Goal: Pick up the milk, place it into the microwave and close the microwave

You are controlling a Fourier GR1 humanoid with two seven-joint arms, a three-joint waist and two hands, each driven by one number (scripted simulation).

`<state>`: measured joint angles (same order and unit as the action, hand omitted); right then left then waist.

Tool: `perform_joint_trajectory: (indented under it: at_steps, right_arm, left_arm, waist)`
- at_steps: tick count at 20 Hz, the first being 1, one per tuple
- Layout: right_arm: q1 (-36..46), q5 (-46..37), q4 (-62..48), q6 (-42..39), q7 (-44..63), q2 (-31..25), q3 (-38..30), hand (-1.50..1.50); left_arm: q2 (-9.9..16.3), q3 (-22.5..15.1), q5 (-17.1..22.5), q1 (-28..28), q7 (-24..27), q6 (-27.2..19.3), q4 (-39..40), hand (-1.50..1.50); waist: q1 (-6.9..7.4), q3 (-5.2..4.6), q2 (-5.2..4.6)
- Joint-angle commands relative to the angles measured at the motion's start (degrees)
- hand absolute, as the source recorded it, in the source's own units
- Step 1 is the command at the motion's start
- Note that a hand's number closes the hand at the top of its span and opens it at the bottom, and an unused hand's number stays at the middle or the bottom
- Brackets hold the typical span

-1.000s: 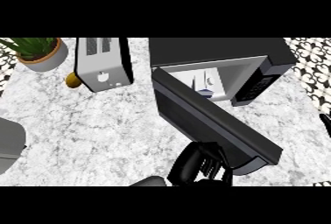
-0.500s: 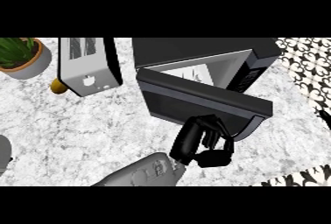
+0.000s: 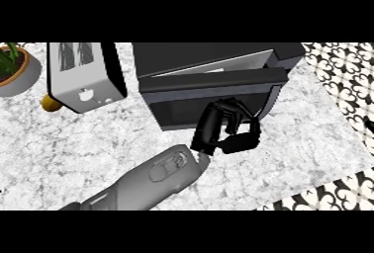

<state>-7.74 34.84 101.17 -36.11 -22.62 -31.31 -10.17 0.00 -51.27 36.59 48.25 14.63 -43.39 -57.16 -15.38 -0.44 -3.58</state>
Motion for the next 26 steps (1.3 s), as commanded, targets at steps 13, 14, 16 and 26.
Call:
perform_joint_trajectory:
  at_steps: [13, 14, 16, 26]
  right_arm:
    - [3.2, 6.4, 1.7, -1.5, 3.6, -4.3, -0.9, -1.50]
    - [3.2, 6.8, 2.1, -1.4, 3.8, -4.5, -1.0, -1.50]
    - [3.6, 7.6, 1.4, -1.9, 4.0, -5.3, -1.6, -1.50]
    - [4.9, 11.4, 1.8, -1.1, 5.8, -7.0, -2.5, -1.50]
  left_arm:
    - [0.0, 8.3, 10.1, 6.3, 9.4, 2.0, 7.2, 1.50]
    - [0.0, 8.2, 10.3, 6.3, 10.0, 0.9, 7.5, 1.50]
    - [0.0, 8.4, 11.2, 6.3, 10.7, 2.2, 8.2, 1.50]
    - [0.0, 8.2, 14.2, 6.4, 15.3, 3.1, 10.0, 1.50]
  waist:
    - [-3.25, 0.07, -1.61]
    - [-3.65, 0.07, -1.41]
    - [-3.46, 0.16, -1.78]
    - [-3.96, 0.14, -2.03]
